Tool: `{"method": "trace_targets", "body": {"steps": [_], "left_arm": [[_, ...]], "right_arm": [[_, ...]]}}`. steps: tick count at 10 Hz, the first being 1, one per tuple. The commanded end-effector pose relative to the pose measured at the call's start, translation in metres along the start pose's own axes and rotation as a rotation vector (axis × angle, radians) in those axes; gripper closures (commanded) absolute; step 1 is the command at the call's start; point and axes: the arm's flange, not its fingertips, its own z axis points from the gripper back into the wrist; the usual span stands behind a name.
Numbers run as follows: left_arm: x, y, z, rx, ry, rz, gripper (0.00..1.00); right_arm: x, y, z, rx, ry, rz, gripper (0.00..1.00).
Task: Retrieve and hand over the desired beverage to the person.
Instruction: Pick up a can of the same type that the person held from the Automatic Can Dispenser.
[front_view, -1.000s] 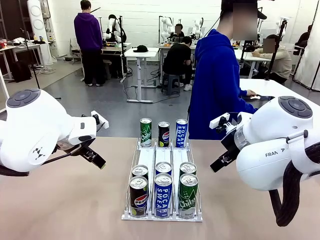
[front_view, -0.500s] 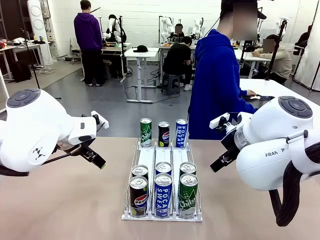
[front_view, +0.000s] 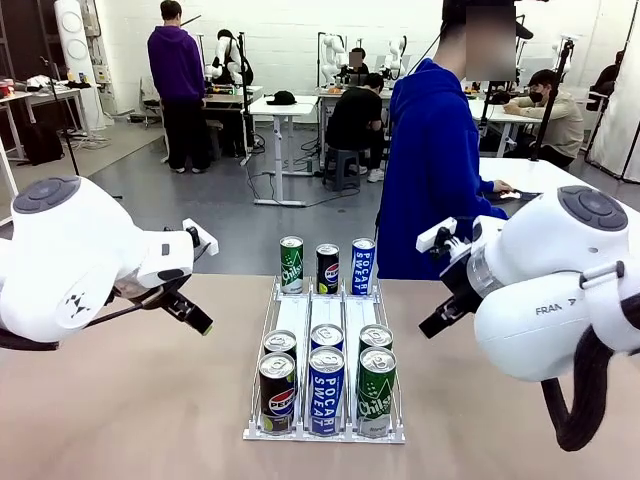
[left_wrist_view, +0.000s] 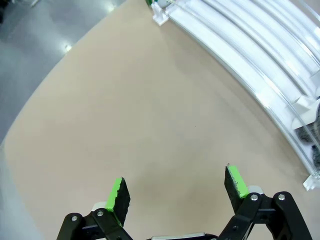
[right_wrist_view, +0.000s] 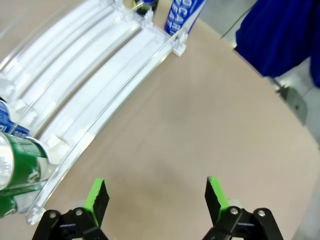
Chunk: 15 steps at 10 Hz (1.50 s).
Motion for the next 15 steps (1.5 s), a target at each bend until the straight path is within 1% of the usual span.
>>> {"method": "trace_targets", "body": {"steps": [1,3,5,6,7,8,9,11,12,13,14,15], "left_arm": [[0.013,-0.019,0.064,-0.007,-0.067,-0.017,0.0],[0.034,-0.032,0.133,0.004,-0.12,-0.089,0.0],[0.057,-0.035,0.187,0.007,-0.082,-0.128,0.0],[0.066,-0.035,0.203,0.026,-0.081,-0.128,0.0],[0.065,-0.039,0.217,0.062,-0.085,-0.124,0.0],[0.063,-0.042,0.223,0.102,-0.101,-0.131,0.0],[0.062,-0.039,0.219,0.025,-0.105,-0.124,0.0],[0.062,-0.039,0.219,0.025,-0.105,-0.124,0.0],[0.065,-0.04,0.227,0.039,-0.101,-0.129,0.0],[0.061,-0.013,0.231,-0.245,-0.096,-0.119,0.0],[0.057,0.014,0.241,-0.474,-0.116,-0.086,0.0],[0.053,0.045,0.253,-0.689,-0.152,-0.051,0.0]], "right_arm": [[-0.005,0.029,0.065,-0.085,-0.046,0.054,0.0],[0.01,0.034,0.134,-0.136,-0.111,0.108,0.0],[0.026,0.026,0.198,-0.142,-0.122,0.124,0.0],[0.03,0.021,0.214,-0.151,-0.124,0.122,0.0],[0.031,0.022,0.225,-0.163,-0.125,0.125,0.0],[0.031,0.024,0.228,-0.189,-0.124,0.139,0.0],[0.029,0.026,0.227,-0.166,-0.146,0.107,0.0],[0.029,0.026,0.227,-0.166,-0.146,0.107,0.0],[0.03,0.025,0.237,-0.171,-0.144,0.108,0.0],[0.021,-0.004,0.243,0.02,-0.175,0.027,0.0],[0.01,-0.029,0.251,0.177,-0.229,-0.016,0.0],[-0.001,-0.059,0.257,0.244,-0.293,-0.081,0.0]]}}
